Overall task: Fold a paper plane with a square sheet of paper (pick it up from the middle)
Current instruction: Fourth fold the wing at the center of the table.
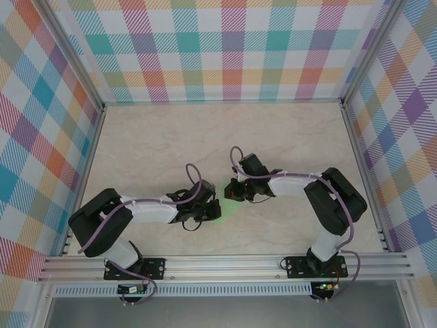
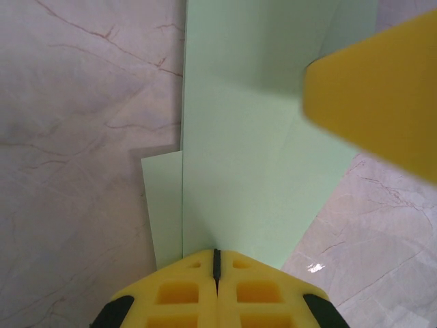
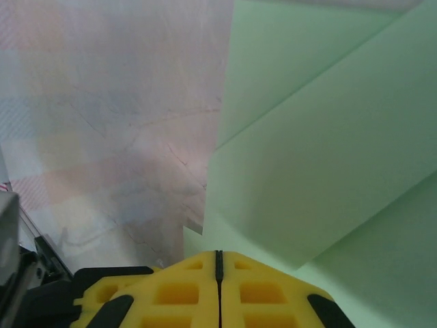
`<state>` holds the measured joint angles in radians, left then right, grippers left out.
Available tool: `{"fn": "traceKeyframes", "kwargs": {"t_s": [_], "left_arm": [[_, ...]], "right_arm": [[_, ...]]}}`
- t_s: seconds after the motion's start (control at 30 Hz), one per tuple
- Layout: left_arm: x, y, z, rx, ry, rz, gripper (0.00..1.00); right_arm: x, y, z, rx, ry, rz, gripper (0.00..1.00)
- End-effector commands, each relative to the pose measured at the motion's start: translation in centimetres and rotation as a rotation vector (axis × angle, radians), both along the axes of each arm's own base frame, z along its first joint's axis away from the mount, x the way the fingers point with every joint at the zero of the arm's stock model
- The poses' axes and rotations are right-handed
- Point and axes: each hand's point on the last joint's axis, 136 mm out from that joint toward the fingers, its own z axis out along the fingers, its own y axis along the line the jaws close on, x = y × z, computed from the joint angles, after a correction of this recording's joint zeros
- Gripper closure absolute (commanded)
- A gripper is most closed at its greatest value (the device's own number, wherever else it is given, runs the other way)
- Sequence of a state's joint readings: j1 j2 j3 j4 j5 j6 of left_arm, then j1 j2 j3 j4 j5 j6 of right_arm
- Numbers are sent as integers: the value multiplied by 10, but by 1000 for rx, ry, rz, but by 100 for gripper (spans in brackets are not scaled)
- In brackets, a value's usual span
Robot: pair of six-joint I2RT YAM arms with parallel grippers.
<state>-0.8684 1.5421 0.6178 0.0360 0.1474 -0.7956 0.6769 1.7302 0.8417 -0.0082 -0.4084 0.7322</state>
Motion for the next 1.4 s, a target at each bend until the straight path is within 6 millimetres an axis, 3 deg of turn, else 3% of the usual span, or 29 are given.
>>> {"fn": "traceKeyframes", "kwargs": {"t_s": [0.0,0.17,0.3,0.47,0.87,1.0,1.37], "left_arm": [[-36,51,-46,224,145,7,97],[-37,51,-46,224,148,9,97],[-37,52,-46,228,147,7,97],[-38,53,-47,229,151,7,97],[-40,54,-49,233,158,3,97],[-41,56,-49,239,159,3,97],[-42,58,-48,240,154,3,97]], "right_arm": [[0,7,-8,7,-20,6,95],[0,-7,-35,-91,-20,-12,96],[8,-25,-43,-152,-55,-51,97],[31,-43,-34,-82,-94,-127,96],[76,-64,-26,-99,-114,-190,96],[86,-67,-29,-81,-101,-209,95],[104,-71,-8,-136,-115,-198,95]]}}
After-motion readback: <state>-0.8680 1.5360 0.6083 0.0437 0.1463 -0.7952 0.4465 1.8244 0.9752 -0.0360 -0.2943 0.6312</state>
